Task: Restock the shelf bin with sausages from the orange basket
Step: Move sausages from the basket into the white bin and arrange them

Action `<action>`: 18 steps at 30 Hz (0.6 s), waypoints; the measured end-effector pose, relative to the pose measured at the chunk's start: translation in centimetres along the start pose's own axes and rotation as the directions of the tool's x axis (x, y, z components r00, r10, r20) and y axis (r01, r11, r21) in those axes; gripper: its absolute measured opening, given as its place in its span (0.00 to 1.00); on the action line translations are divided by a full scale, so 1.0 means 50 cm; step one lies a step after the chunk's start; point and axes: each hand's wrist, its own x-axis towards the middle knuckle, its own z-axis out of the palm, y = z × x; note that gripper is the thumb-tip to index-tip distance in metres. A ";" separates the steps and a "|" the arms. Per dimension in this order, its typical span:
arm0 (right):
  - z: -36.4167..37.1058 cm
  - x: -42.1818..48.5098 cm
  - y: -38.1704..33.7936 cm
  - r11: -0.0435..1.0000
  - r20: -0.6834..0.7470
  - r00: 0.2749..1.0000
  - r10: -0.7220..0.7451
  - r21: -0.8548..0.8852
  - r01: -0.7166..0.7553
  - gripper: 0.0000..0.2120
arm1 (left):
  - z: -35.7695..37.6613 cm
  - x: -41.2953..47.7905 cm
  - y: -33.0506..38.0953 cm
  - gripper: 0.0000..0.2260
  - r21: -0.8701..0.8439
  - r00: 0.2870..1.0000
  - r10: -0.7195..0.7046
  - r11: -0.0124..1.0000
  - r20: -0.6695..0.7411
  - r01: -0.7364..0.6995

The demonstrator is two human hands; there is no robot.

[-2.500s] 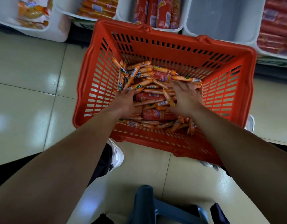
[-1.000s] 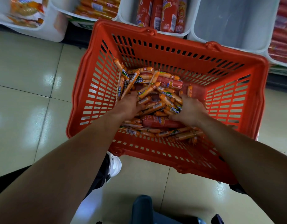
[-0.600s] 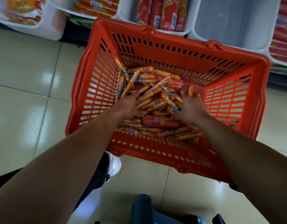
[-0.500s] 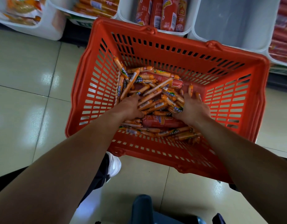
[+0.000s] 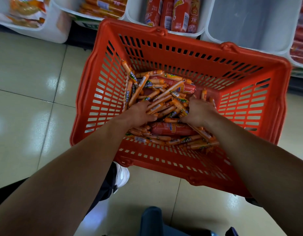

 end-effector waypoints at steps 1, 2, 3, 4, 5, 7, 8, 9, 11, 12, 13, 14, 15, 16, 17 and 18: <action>-0.001 -0.001 0.003 1.000 0.005 1.000 -0.005 0.017 0.005 0.30 | -0.004 0.000 -0.001 0.22 -0.036 1.000 -0.006 0.999 0.003 0.006; -0.003 -0.003 0.006 0.999 0.020 1.000 -0.003 0.048 0.002 0.26 | -0.010 -0.006 0.001 0.20 -0.048 1.000 -0.007 0.999 0.005 0.007; -0.008 -0.009 0.008 0.996 0.040 0.999 0.003 0.089 -0.007 0.25 | -0.015 -0.013 0.005 0.21 -0.029 1.000 -0.001 1.000 0.003 0.001; -0.013 -0.015 0.010 0.989 0.056 0.998 0.014 0.144 -0.022 0.24 | -0.020 -0.022 0.010 0.24 -0.008 1.000 0.004 1.000 -0.004 -0.004; -0.019 -0.025 0.010 0.979 0.062 0.998 0.024 0.200 -0.036 0.25 | -0.024 -0.029 0.012 0.27 0.006 1.000 0.002 1.000 -0.015 -0.002; -0.032 -0.044 0.009 0.960 0.045 0.998 0.046 0.275 -0.057 0.25 | -0.032 -0.049 0.022 0.30 0.012 0.999 -0.003 1.000 -0.048 0.004; -0.038 -0.052 0.009 0.954 0.040 0.998 0.051 0.295 -0.060 0.25 | -0.036 -0.062 0.029 0.29 0.013 0.998 0.001 1.000 -0.063 0.000; -0.043 -0.058 0.010 0.951 0.035 0.998 0.052 0.304 -0.060 0.25 | -0.040 -0.073 0.034 0.27 0.012 0.997 0.003 1.000 -0.073 -0.002; -0.060 -0.077 0.009 0.950 0.030 0.998 0.049 0.307 -0.056 0.24 | -0.051 -0.100 0.047 0.27 0.008 0.995 -0.009 1.000 -0.099 0.010; -0.072 -0.093 0.007 0.949 0.022 0.999 0.047 0.310 -0.052 0.24 | -0.058 -0.116 0.057 0.29 0.007 0.993 -0.013 1.000 -0.117 0.014; -0.084 -0.107 0.008 0.947 0.010 0.999 0.048 0.316 -0.049 0.25 | -0.065 -0.130 0.064 0.33 0.010 0.991 -0.021 1.000 -0.128 0.023; -0.097 -0.124 0.008 0.944 -0.008 0.999 0.036 0.328 -0.031 0.23 | -0.073 -0.148 0.076 0.34 0.020 0.990 -0.020 1.000 -0.143 0.023; -0.111 -0.143 0.007 0.937 -0.023 1.000 0.018 0.350 -0.009 0.21 | -0.083 -0.164 0.085 0.35 0.035 0.987 -0.024 0.999 -0.156 0.029; -0.125 -0.161 0.007 0.927 -0.036 0.999 0.002 0.375 0.012 0.19 | -0.093 -0.180 0.095 0.33 0.057 0.984 -0.007 0.998 -0.177 0.017; -0.142 -0.182 0.005 0.922 -0.052 0.999 -0.014 0.387 0.033 0.17 | -0.105 -0.201 0.108 0.30 0.068 0.982 0.004 0.998 -0.189 0.009; -0.160 -0.200 0.003 0.920 -0.066 0.997 -0.031 0.388 0.054 0.16 | -0.118 -0.222 0.122 0.26 0.075 0.979 0.028 0.997 -0.202 -0.013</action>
